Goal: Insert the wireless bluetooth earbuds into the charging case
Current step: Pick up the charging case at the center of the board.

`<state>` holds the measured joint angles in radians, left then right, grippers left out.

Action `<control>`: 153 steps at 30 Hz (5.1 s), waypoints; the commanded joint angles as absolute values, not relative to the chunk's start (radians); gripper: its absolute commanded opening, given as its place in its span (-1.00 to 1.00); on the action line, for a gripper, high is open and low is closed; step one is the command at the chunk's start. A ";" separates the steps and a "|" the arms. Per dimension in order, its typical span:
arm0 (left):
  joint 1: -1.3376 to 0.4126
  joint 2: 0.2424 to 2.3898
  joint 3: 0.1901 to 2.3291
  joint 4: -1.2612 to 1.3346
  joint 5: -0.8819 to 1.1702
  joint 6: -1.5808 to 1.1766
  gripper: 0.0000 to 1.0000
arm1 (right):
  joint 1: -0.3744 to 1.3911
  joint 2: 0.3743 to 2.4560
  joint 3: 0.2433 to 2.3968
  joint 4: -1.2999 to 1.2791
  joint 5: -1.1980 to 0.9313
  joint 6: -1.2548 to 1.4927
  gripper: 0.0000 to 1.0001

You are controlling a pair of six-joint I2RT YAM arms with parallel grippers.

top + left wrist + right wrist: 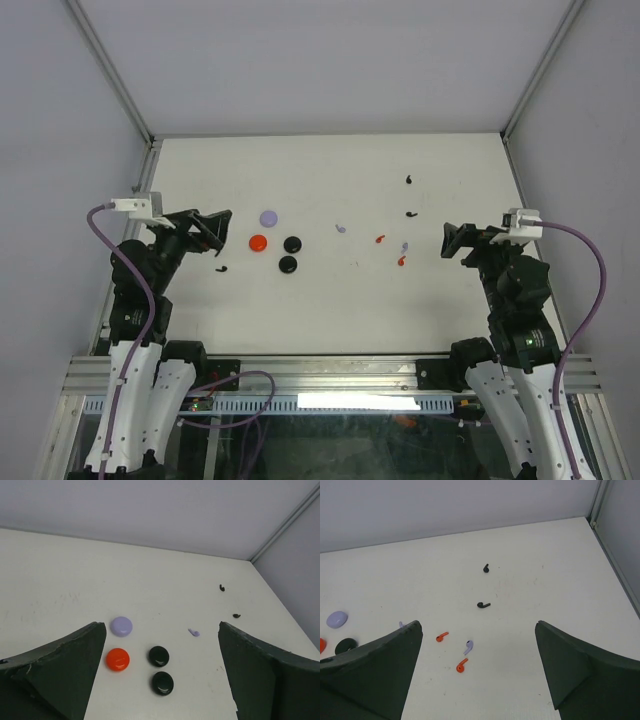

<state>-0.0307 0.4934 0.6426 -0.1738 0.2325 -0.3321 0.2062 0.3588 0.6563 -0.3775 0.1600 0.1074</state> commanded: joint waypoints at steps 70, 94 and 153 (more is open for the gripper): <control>-0.693 1.657 0.998 -0.440 -0.224 -0.272 -0.10 | 0.273 0.394 0.649 -0.259 -0.123 0.179 0.98; -0.912 1.311 0.736 0.224 -0.357 -0.083 -0.24 | 0.280 1.009 0.863 -0.283 -0.497 0.303 0.98; -0.665 0.961 0.469 0.629 0.577 -0.237 0.48 | 0.584 1.172 1.063 -0.198 -0.898 -0.004 -1.00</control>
<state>-0.6968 0.9489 0.4706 0.5064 0.3771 -0.1497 0.5667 1.1999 1.0809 -0.2703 -0.8036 0.0399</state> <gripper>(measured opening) 0.763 0.228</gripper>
